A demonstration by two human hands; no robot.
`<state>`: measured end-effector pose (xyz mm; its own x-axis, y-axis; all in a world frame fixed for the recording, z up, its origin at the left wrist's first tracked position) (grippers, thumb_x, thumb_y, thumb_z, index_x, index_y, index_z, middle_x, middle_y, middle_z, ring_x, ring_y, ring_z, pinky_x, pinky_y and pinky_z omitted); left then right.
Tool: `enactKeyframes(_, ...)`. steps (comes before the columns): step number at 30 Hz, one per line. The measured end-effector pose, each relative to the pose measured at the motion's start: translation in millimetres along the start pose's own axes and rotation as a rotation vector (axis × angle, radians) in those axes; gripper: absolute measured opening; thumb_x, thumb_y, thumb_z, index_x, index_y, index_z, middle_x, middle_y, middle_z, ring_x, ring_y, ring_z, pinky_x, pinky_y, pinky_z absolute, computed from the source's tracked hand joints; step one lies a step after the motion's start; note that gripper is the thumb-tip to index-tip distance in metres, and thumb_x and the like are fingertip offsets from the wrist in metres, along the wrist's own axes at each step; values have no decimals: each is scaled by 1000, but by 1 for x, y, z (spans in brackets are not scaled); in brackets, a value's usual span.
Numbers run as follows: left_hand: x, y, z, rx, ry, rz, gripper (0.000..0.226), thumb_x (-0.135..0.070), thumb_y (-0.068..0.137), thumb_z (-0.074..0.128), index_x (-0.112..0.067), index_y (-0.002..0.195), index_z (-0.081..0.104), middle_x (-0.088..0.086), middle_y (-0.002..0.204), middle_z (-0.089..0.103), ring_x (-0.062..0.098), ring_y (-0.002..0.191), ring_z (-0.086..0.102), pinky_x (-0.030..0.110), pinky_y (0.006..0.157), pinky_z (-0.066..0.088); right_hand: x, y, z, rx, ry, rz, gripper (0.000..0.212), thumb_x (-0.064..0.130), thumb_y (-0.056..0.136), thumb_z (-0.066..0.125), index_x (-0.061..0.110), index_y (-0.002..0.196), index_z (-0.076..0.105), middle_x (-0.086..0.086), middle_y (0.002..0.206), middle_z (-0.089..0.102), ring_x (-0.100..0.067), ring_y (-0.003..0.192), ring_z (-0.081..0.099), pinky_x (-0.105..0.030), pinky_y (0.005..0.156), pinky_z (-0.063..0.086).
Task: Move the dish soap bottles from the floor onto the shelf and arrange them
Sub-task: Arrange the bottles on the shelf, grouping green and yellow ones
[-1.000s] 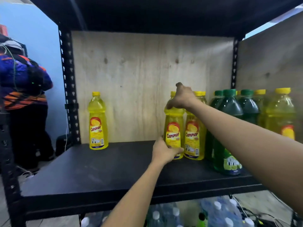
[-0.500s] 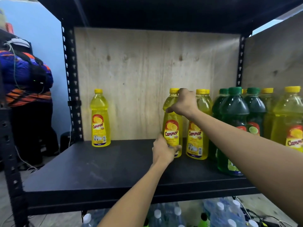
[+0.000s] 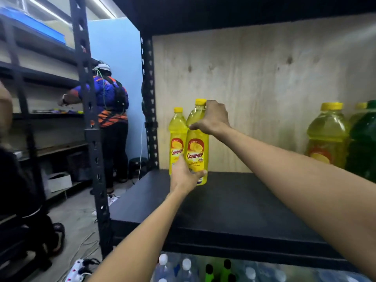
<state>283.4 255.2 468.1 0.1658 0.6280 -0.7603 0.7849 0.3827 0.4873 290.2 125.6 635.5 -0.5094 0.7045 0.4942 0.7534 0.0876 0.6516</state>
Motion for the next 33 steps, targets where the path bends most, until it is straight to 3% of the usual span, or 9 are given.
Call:
enactKeyframes(5, 46, 17, -37, -35, 43, -58, 52, -39, 69, 87, -25, 104, 51, -3, 103, 65, 19, 95, 63, 31, 81, 51, 38, 6, 53, 85, 28, -39, 71, 44, 58, 92, 9, 112, 61, -12, 117, 66, -30, 108, 63, -27, 69, 40)
enactKeyframes(11, 66, 17, -59, 5, 61, -29, 61, -40, 70, 85, -22, 119, 53, -9, 105, 63, 11, 93, 60, 24, 77, 44, 64, -1, 76, 116, 26, -85, 53, 38, 62, 92, 13, 92, 58, -10, 107, 68, -26, 92, 63, -26, 66, 39)
enactKeyframes(13, 67, 14, -61, 17, 59, -13, 64, -43, 70, 85, -23, 120, 52, -8, 108, 65, 11, 96, 62, 24, 77, 45, 64, -5, 76, 105, 26, -88, 49, 36, 63, 91, 13, 87, 55, -11, 107, 68, -27, 95, 65, -27, 66, 40)
enactKeyframes(17, 66, 7, -64, -16, 81, 15, 65, -48, 69, 85, -24, 120, 53, -12, 102, 64, 9, 91, 60, 24, 76, 44, 61, -7, 75, 104, 19, -85, 54, 38, 66, 89, 9, 102, 61, -13, 113, 66, -30, 104, 63, -29, 69, 41)
enactKeyframes(24, 67, 3, -60, 5, 100, 30, 68, -50, 70, 83, -24, 123, 51, -8, 110, 65, 11, 100, 62, 25, 81, 48, 56, -13, 79, 92, 28, -96, 66, 47, 66, 87, 9, 113, 60, -12, 118, 64, -30, 108, 60, -36, 80, 49)
enactKeyframes(27, 66, -3, -63, 1, 120, -1, 93, -58, 63, 82, -21, 138, 41, -2, 123, 61, 20, 117, 58, 36, 95, 50, 43, -25, 68, 186, 111, -49, 71, 39, 68, 89, 9, 125, 59, -11, 125, 64, -29, 112, 61, -37, 89, 52)
enactKeyframes(29, 56, -14, -69, -45, 158, 0, 119, -60, 63, 82, -16, 154, 19, 8, 146, 41, 25, 136, 40, 41, 109, 39, 26, -43, 43, 214, 128, -22, 82, 33, 68, 89, 9, 137, 54, -11, 133, 61, -28, 122, 58, -37, 100, 48)
enactKeyframes(31, 27, -35, -79, -193, 185, 122, 109, -51, 73, 79, -16, 155, 18, 9, 148, 33, 26, 136, 33, 38, 109, 35, 2, -63, 6, 181, 53, -16, 82, 32, 68, 89, 15, 140, 54, -8, 136, 60, -23, 127, 55, -30, 104, 44)
enactKeyframes(33, -17, -67, -81, -327, 177, 318, 77, -39, 82, 74, -20, 147, 37, 5, 135, 41, 21, 123, 42, 35, 101, 40, -27, -84, -33, 153, -1, 8, 68, 30, 70, 87, 20, 132, 62, -7, 131, 63, -19, 122, 58, -25, 99, 42)
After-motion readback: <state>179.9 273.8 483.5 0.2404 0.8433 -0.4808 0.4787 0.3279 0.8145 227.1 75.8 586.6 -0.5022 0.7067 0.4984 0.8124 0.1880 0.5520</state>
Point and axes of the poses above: each hand's wrist, its own y-axis towards the middle knuckle, its own z-axis out of the palm, x = y × z, the point moved 9 cm from there along y, towards the middle knuckle
